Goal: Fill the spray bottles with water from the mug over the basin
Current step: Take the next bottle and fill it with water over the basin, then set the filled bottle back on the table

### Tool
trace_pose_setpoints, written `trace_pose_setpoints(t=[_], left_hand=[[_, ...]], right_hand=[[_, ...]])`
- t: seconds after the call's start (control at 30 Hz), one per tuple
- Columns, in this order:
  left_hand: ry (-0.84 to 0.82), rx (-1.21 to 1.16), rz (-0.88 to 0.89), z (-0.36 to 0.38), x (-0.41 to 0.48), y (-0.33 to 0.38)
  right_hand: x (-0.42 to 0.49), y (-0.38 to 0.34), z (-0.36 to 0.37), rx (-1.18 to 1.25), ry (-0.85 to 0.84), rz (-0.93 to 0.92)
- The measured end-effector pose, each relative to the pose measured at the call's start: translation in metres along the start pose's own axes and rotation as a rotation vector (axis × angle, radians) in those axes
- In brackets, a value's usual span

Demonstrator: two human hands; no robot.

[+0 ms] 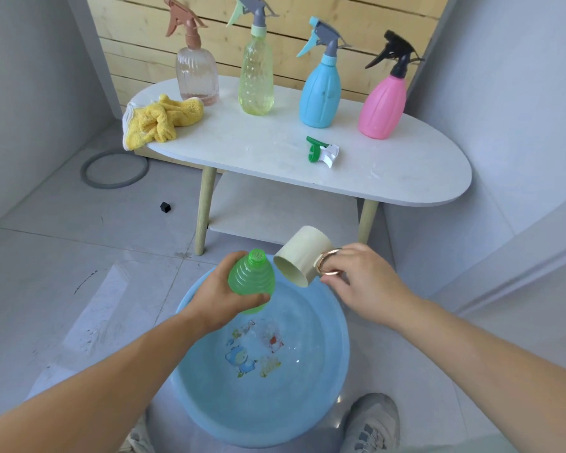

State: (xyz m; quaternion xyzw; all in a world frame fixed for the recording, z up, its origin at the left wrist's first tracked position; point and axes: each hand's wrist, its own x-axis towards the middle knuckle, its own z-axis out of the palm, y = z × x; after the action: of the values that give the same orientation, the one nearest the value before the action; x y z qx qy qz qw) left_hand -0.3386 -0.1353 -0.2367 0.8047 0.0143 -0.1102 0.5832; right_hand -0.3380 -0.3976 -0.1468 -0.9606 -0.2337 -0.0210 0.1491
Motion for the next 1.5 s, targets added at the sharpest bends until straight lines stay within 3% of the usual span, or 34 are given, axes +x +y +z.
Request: trace_pose_setpoints(t=[0.1, 0.27, 0.63, 0.93, 1.2, 1.5], left_hand=[[-0.012, -0.040, 0.052, -0.001, 0.003, 0.018], [-0.019, -0.048, 0.138, -0.005, 0.009, 0.053], [0.010, -0.071, 0.256, -0.006, 0.035, 0.154], [-0.020, -0.095, 0.298, -0.003, 0.090, 0.209], [-0.050, -0.117, 0.273, 0.009, 0.121, 0.211], [-0.047, -0.089, 0.281, 0.012, 0.132, 0.203]], right_hand=[[0.001, 0.000, -0.016, 0.305, 0.080, 0.286], [0.008, 0.018, -0.039, 0.591, 0.178, 0.502], [0.034, 0.052, -0.112, 1.170, 0.451, 0.715], [0.064, 0.117, -0.131, 1.284, 0.555, 0.829], [0.077, 0.155, -0.121, 1.237, 0.511, 0.884], [0.084, 0.162, -0.118, 0.882, 0.509, 0.910]])
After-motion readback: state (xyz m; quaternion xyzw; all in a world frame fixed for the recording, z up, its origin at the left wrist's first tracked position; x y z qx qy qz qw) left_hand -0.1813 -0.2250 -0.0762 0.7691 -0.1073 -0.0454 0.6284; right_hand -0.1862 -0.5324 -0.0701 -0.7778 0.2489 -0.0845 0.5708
